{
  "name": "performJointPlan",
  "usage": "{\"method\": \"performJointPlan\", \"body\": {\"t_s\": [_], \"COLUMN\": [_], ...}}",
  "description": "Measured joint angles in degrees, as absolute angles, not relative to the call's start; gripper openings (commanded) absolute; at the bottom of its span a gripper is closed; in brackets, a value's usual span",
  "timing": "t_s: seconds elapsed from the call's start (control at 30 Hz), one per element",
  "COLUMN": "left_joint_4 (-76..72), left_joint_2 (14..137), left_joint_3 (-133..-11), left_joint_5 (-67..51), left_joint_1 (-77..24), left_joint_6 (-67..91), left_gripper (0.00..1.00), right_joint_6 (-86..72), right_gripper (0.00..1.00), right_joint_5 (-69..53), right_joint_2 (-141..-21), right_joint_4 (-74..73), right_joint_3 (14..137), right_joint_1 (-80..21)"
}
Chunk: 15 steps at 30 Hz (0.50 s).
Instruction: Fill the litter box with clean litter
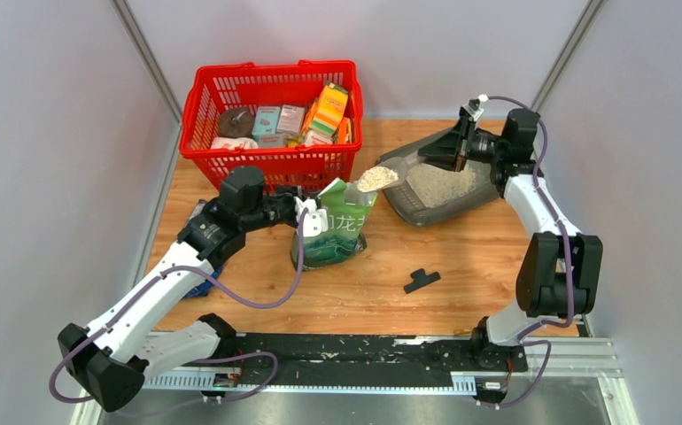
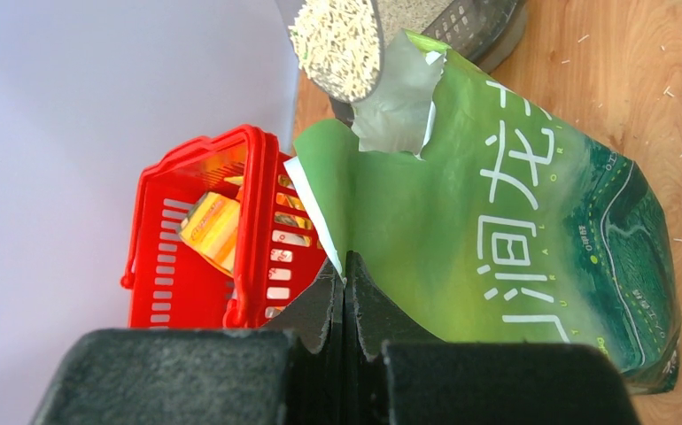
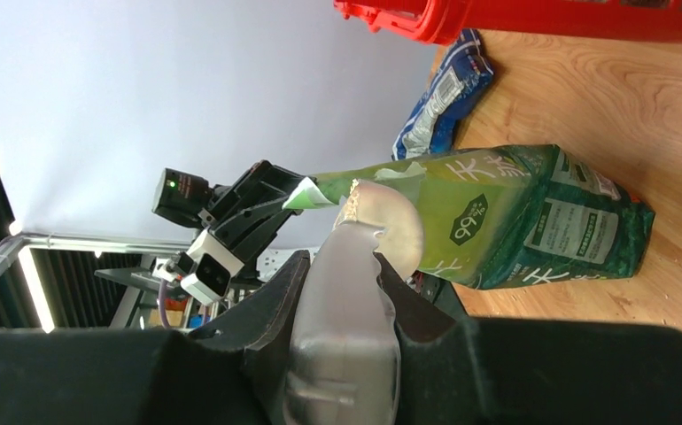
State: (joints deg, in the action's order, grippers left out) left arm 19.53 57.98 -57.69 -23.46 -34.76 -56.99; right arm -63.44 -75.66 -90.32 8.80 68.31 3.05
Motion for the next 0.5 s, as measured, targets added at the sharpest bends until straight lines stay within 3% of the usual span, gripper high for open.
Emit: {"method": "performJointPlan", "body": {"t_s": [0.5], "left_joint_4": [19.73], "left_joint_2": [58.76], "left_joint_3": [-58.26], "left_joint_5": [-23.46], "left_joint_1": [-34.74], "left_joint_6": [-57.39], "left_gripper": [0.0], "right_joint_6": [-74.04], "right_gripper": [0.0], "right_joint_5": [-75.81], "right_joint_2": [-97.49], "right_joint_4": [22.65], "right_joint_3": [76.05], "right_joint_1": [15.7]}}
